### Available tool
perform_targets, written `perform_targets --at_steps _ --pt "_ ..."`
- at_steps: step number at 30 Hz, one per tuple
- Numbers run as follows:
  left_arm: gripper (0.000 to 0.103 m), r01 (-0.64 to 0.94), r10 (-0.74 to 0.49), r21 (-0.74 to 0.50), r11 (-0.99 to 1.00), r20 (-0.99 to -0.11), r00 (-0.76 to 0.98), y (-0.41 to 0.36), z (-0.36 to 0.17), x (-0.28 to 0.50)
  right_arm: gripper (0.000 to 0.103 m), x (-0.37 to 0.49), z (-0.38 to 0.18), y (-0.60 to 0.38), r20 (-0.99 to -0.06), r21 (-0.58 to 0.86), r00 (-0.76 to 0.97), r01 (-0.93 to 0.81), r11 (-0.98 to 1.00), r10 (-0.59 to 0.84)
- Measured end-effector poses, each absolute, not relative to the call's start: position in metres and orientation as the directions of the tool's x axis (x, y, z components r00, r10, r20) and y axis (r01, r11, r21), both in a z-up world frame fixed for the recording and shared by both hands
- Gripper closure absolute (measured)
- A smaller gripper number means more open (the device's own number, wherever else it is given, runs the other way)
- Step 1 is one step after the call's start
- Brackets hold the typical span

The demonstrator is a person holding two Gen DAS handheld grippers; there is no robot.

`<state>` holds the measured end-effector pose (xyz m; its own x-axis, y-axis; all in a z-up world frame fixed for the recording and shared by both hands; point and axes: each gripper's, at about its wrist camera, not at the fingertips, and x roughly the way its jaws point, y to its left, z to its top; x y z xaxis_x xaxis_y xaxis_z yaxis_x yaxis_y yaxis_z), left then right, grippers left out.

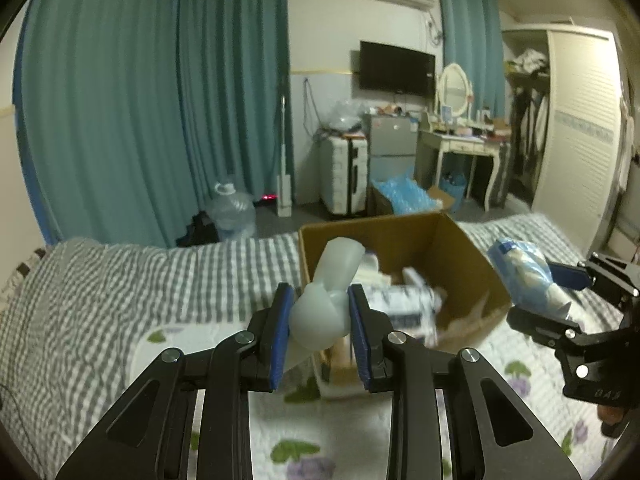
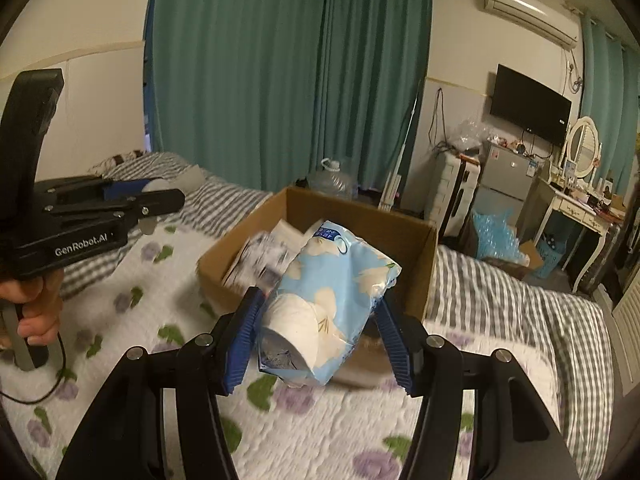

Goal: Organize soft objects
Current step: 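Carry the white item and blue tissue pack with both tools over the box, then open both tools to drop the white item and tissue pack into the box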

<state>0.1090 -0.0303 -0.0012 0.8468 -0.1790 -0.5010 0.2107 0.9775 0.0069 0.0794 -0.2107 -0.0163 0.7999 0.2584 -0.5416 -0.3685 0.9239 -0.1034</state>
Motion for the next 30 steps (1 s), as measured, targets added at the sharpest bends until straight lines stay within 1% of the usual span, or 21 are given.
perform_targets --at_steps 5,8,9,15,17,18,20,22,26,28,30 --pt "0.075 0.206 -0.188 -0.018 0.978 -0.495 0.848 -0.037 0.001 0.14 0.045 0.109 -0.015 -0.206 -0.524 -0.12 0.812 -0.369 0.922 0.256" --pt "0.074 0.208 -0.197 -0.035 0.977 -0.506 0.84 -0.044 -0.002 0.161 0.045 0.127 -0.017 -0.205 -0.516 -0.121 0.82 -0.357 0.926 0.248" --pt "0.074 0.217 -0.201 -0.031 0.976 -0.522 0.829 -0.049 -0.004 0.17 0.045 0.133 -0.018 -0.206 -0.519 -0.118 0.819 -0.352 0.928 0.245" --pt "0.073 0.235 -0.215 -0.047 0.971 -0.603 0.768 -0.066 -0.027 0.2 0.044 0.167 -0.036 -0.212 -0.562 -0.095 0.799 -0.318 0.943 0.213" --pt "0.072 0.242 -0.226 -0.059 0.969 -0.617 0.754 -0.069 -0.033 0.205 0.044 0.178 -0.043 -0.21 -0.592 -0.097 0.78 -0.317 0.943 0.202" --pt "0.071 0.246 -0.232 -0.064 0.967 -0.623 0.747 -0.07 -0.036 0.208 0.043 0.184 -0.047 -0.209 -0.609 -0.102 0.771 -0.311 0.945 0.188" --pt "0.069 0.253 -0.233 -0.06 0.966 -0.636 0.736 -0.073 -0.04 0.212 0.042 0.189 -0.054 -0.209 -0.63 -0.102 0.756 -0.308 0.946 0.179" --pt "0.068 0.261 -0.229 -0.049 0.964 -0.654 0.721 -0.076 -0.045 0.216 0.038 0.193 -0.06 -0.209 -0.643 -0.119 0.749 -0.304 0.945 0.16" --pt "0.066 0.25 -0.218 -0.045 0.967 -0.653 0.726 -0.077 -0.047 0.215 0.032 0.192 -0.066 -0.209 -0.651 -0.144 0.746 -0.308 0.941 0.144" --pt "0.057 0.241 -0.227 -0.069 0.968 -0.649 0.726 -0.073 -0.043 0.214 0.031 0.19 -0.063 -0.208 -0.645 -0.157 0.752 -0.306 0.939 0.137" --pt "0.043 0.238 -0.252 -0.109 0.965 -0.64 0.726 -0.068 -0.035 0.211 0.031 0.186 -0.057 -0.206 -0.629 -0.167 0.765 -0.303 0.938 0.135"
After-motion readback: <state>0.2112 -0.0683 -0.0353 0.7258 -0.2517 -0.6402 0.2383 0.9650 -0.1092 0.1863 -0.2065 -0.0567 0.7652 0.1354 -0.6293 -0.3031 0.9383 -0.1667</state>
